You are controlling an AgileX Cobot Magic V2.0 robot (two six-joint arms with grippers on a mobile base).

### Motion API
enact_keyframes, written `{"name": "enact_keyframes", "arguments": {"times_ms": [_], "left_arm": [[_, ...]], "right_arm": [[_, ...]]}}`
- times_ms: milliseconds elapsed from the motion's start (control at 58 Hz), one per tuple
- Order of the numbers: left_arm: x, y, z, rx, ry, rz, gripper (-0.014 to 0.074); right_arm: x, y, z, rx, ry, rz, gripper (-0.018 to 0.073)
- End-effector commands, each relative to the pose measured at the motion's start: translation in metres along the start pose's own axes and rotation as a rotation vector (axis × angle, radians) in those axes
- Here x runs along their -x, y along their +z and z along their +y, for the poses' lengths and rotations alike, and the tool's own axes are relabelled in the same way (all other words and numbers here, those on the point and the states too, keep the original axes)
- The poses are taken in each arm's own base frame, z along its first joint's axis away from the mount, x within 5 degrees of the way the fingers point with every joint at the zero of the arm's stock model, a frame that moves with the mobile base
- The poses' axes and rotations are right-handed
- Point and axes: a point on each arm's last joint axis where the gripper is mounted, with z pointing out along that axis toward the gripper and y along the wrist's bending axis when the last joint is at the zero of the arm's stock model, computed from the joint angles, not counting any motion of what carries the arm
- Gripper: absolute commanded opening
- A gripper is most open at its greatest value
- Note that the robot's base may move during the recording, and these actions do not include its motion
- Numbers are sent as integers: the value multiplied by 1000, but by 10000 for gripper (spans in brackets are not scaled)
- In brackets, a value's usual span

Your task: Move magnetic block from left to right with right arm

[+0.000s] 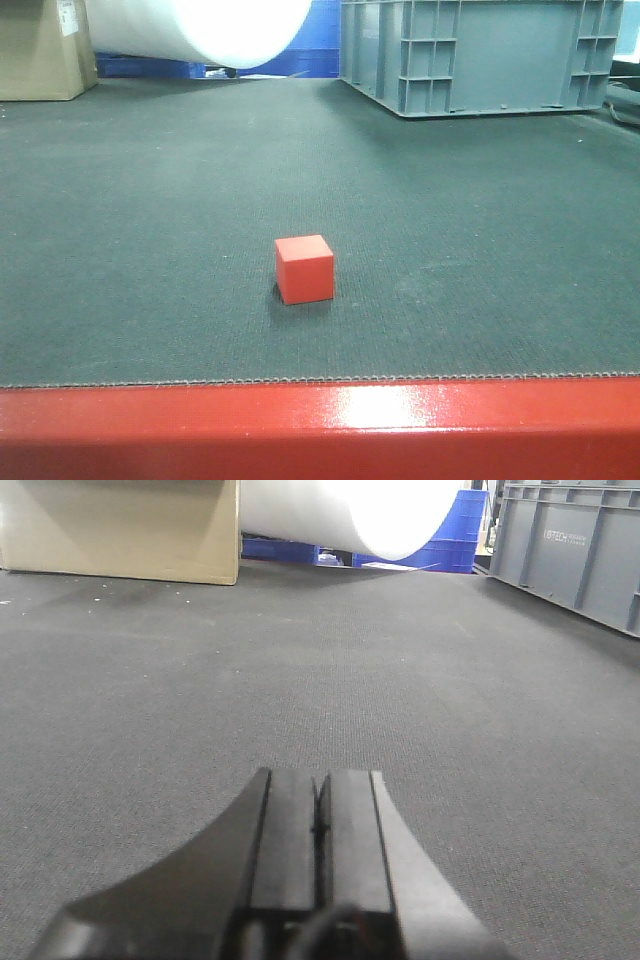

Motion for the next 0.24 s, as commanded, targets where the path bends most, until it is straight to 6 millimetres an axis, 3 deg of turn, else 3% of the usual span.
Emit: {"name": "enact_keyframes", "arguments": {"times_ms": [0, 224], "left_arm": [[5, -1, 0, -4, -6, -79, -117], [5, -1, 0, -4, -6, -79, -117]], "right_arm": [[7, -2, 0, -7, 1, -97, 55], [7, -2, 0, -7, 1, -97, 55]]}}
